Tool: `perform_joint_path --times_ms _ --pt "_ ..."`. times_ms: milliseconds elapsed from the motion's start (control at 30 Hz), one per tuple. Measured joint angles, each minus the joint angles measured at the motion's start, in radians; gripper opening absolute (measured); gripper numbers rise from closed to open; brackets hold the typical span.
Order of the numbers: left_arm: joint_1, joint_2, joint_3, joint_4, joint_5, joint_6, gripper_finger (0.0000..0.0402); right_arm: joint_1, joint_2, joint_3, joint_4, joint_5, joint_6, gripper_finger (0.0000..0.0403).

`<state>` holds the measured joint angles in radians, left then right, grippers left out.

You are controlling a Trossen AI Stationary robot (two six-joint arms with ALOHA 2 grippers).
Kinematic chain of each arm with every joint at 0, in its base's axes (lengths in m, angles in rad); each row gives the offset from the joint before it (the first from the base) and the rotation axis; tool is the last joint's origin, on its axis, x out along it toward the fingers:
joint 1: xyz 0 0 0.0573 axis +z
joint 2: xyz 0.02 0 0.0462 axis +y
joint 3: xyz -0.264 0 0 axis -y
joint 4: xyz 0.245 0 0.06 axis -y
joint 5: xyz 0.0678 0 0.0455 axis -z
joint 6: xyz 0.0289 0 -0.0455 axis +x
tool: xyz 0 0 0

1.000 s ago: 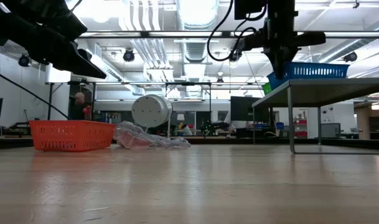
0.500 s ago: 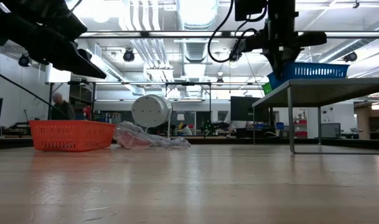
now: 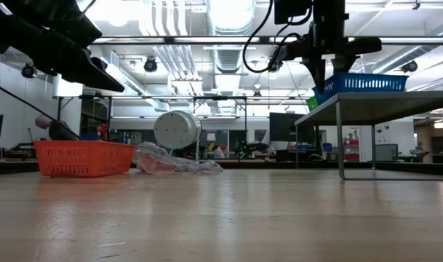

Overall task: Pick & Place Office Desk Supplies
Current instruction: Put the orange bin filled with spring keychains on the shelf

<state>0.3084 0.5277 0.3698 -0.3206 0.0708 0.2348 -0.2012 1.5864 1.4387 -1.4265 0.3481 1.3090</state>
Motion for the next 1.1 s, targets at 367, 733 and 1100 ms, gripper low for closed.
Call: perform_joint_path --times_ms 367,733,1100 --pt "0.0 0.0 0.0 0.0 0.0 0.0 0.0212 0.014 -0.008 0.07 -0.069 0.02 -0.024 0.0153" --pt "0.0 0.0 0.0 0.0 0.0 0.0 0.0212 0.114 -0.009 0.294 -0.028 0.218 -0.232 0.0168" --pt "-0.001 0.0 0.0 0.0 0.0 0.0 0.0212 0.267 0.002 0.197 0.575 0.388 -1.072 0.0153"
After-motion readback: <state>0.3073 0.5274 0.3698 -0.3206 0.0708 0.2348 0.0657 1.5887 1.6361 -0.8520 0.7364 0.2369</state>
